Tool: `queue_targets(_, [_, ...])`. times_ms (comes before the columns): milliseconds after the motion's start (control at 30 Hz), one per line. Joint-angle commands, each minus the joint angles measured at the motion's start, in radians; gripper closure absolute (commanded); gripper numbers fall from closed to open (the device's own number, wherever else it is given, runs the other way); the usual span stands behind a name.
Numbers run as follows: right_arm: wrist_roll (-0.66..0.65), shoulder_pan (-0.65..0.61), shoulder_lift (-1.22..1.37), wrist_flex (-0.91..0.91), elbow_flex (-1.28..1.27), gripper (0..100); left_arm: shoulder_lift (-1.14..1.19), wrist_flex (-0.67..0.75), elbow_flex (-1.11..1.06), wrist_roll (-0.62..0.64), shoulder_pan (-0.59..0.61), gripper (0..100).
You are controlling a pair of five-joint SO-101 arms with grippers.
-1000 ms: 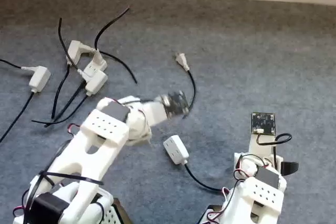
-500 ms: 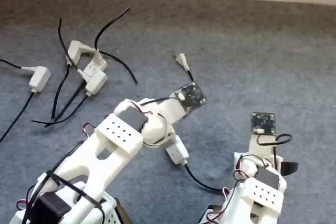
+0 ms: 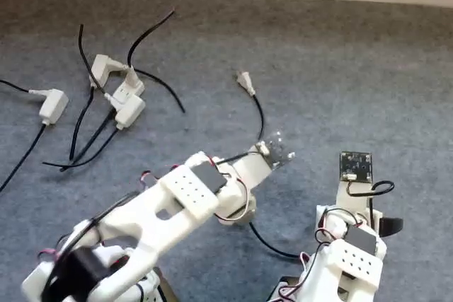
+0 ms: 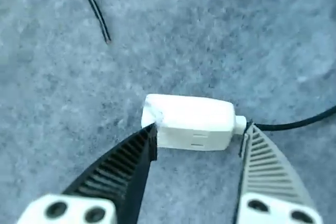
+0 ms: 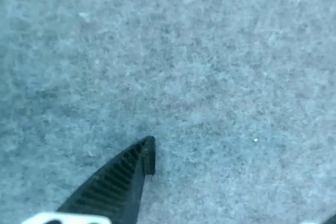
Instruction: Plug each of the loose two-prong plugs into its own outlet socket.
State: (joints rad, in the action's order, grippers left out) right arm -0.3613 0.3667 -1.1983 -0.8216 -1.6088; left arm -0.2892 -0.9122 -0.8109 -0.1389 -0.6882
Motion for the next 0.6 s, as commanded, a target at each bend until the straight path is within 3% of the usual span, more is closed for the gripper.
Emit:
queue_targets(0, [-0.034, -0.010, -0.005, 0.012, 0.002, 48.4, 0.176, 0.051, 0.005, 0.005, 0.053, 74])
queue_targets(100, [-0.035, -0.010, -0.005, 0.012, 0.001, 48.4, 0.294, 0.034, 0.065, 0.005, 0.104, 74])
queue_targets(233, [-0.038, -0.010, -0.005, 0.012, 0.001, 48.4, 0.303, -0.040, 0.147, 0.002, 0.134, 74])
queue_targets(567, [-0.038, -0.035, -0.005, 0.012, -0.001, 48.4, 0.312, -0.035, 0.223, 0.003, 0.137, 74])
